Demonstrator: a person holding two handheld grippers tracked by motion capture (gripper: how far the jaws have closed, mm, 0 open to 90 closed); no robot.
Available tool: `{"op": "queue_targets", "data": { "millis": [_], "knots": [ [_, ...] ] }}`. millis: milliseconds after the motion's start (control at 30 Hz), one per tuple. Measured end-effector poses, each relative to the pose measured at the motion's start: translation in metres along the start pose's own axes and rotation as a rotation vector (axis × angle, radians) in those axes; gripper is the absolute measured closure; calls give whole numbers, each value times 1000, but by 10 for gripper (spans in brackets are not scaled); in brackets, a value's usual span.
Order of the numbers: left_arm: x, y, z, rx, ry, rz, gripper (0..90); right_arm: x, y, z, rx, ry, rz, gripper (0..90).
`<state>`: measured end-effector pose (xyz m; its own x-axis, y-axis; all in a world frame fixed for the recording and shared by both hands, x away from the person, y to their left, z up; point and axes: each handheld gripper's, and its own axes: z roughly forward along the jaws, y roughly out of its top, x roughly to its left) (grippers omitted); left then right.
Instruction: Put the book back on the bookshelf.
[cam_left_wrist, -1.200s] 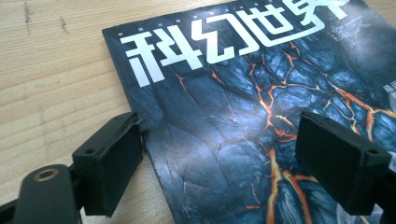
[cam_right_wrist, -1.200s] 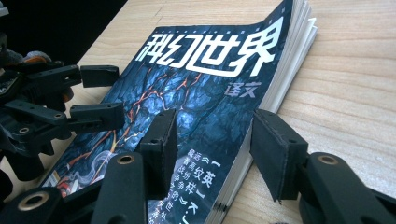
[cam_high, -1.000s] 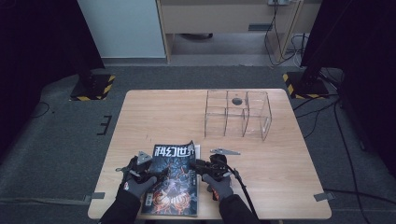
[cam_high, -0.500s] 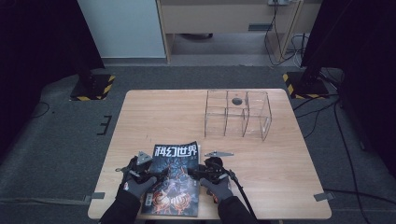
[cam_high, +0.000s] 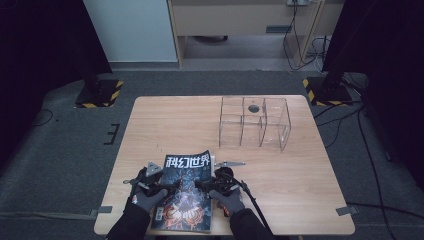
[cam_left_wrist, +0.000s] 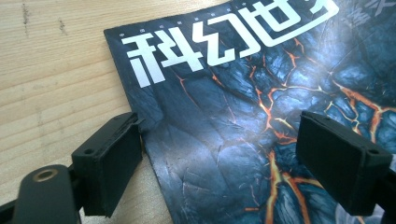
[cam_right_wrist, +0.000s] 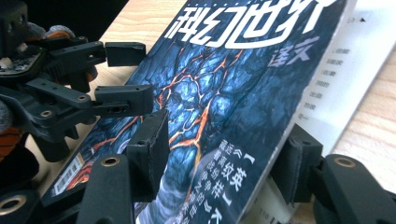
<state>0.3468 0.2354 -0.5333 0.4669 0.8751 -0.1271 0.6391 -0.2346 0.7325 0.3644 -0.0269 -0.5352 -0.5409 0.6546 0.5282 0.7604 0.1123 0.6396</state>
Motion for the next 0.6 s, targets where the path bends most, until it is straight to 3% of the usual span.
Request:
{"op": "queue_targets", "data": {
  "millis": [167,200,300,500,600],
  "knots": [
    [4,0,-2,-5,-11,-43,148,0,7,4,27,-4,-7,449],
    [4,0,-2,-7,-14,-43,152,1,7,3,19,-20,-24,517],
    [3,0,-2,0,-8,-29,153,-3,7,1,35,-28,-25,612],
    [3,0,-2,0,-5,-26,152,-4,10,5,52,-10,-27,546],
    [5,0,-3,-1,-6,-35,153,-1,13,8,54,-29,-32,557]
  ]
}}
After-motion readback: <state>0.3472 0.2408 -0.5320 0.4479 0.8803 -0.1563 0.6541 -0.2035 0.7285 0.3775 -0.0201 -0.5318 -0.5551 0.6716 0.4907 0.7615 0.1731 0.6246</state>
